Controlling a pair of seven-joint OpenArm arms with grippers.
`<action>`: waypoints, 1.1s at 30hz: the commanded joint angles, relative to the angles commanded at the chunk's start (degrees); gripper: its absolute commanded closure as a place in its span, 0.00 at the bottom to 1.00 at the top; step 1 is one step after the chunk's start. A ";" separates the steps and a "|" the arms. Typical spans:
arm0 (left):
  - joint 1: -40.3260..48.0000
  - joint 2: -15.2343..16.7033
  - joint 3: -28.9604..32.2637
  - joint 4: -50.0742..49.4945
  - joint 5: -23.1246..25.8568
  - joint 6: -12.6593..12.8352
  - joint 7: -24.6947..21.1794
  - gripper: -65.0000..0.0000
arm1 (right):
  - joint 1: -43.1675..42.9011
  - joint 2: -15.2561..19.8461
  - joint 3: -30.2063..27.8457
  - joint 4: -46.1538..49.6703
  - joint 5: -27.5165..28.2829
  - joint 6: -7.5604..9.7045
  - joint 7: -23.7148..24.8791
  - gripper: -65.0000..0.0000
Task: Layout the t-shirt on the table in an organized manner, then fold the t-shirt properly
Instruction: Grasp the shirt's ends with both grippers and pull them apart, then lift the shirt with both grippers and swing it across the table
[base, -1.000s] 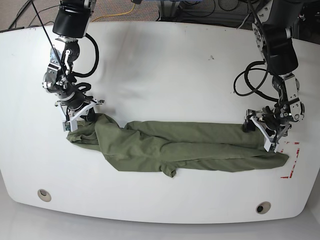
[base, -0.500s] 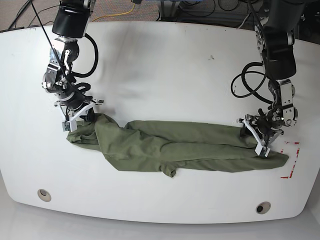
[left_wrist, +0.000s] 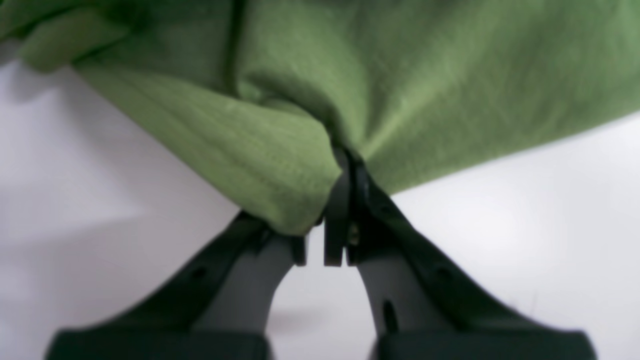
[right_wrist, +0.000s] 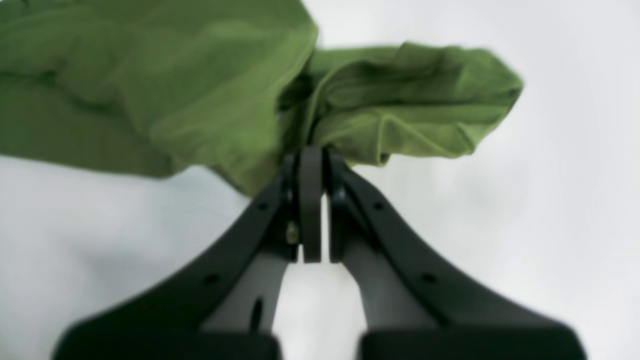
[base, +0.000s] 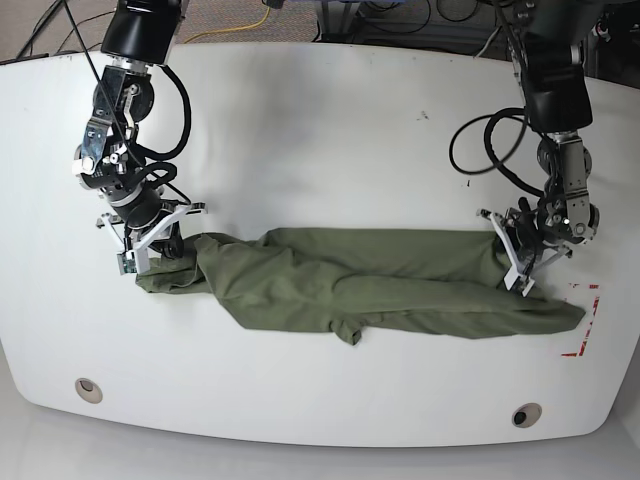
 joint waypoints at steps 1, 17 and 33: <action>0.44 -0.09 0.00 3.60 0.00 0.00 1.85 1.00 | -0.26 0.00 0.00 1.85 0.00 0.00 -0.97 1.00; -5.10 -2.20 0.09 31.91 0.26 -5.76 13.27 1.00 | 7.30 2.55 6.42 11.96 0.00 0.35 -7.65 1.00; -31.56 0.35 0.09 32.35 0.26 -5.71 20.57 1.00 | 30.15 9.41 6.15 4.75 0.09 0.44 -9.93 1.00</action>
